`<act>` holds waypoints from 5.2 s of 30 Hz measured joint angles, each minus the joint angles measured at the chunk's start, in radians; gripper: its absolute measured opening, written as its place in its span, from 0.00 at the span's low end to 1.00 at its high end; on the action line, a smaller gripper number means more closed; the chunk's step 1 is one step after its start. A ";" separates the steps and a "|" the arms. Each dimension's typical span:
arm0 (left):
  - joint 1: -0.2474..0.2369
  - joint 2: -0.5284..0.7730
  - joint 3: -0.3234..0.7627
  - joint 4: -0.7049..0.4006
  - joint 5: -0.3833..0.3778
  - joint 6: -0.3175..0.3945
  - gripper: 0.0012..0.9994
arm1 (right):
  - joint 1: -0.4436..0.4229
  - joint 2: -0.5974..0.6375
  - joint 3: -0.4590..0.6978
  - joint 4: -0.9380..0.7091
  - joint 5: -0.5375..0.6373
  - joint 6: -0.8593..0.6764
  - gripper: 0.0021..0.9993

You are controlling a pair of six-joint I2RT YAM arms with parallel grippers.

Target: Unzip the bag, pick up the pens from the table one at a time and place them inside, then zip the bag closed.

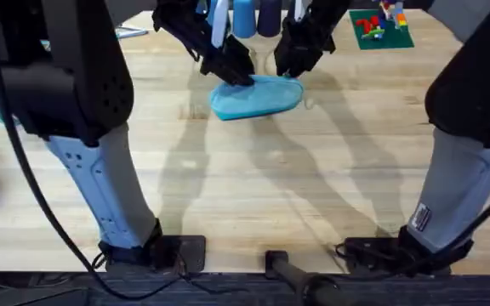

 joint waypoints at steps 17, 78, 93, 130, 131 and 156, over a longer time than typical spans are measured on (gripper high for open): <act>0.000 0.000 0.000 0.000 0.000 0.000 0.04 | 0.000 -0.011 0.103 -0.097 0.020 -0.044 0.03; -0.013 0.000 0.000 0.006 0.012 0.000 0.04 | -0.135 -0.011 -0.069 -0.097 0.164 -0.109 0.03; -0.016 0.000 0.000 0.003 0.012 0.000 0.04 | -0.135 -0.041 -0.258 0.073 0.164 -0.063 0.03; 0.001 0.000 0.000 -0.004 -0.009 -0.002 0.97 | -0.174 -0.151 0.179 -0.348 0.340 -0.126 1.00; 0.003 0.000 0.000 -0.007 -0.017 -0.005 0.99 | -0.183 -0.164 0.179 -0.349 0.340 -0.126 1.00; 0.006 0.000 0.599 -0.509 -0.416 -0.498 1.00 | -0.302 -0.265 0.157 -0.336 0.268 -0.160 1.00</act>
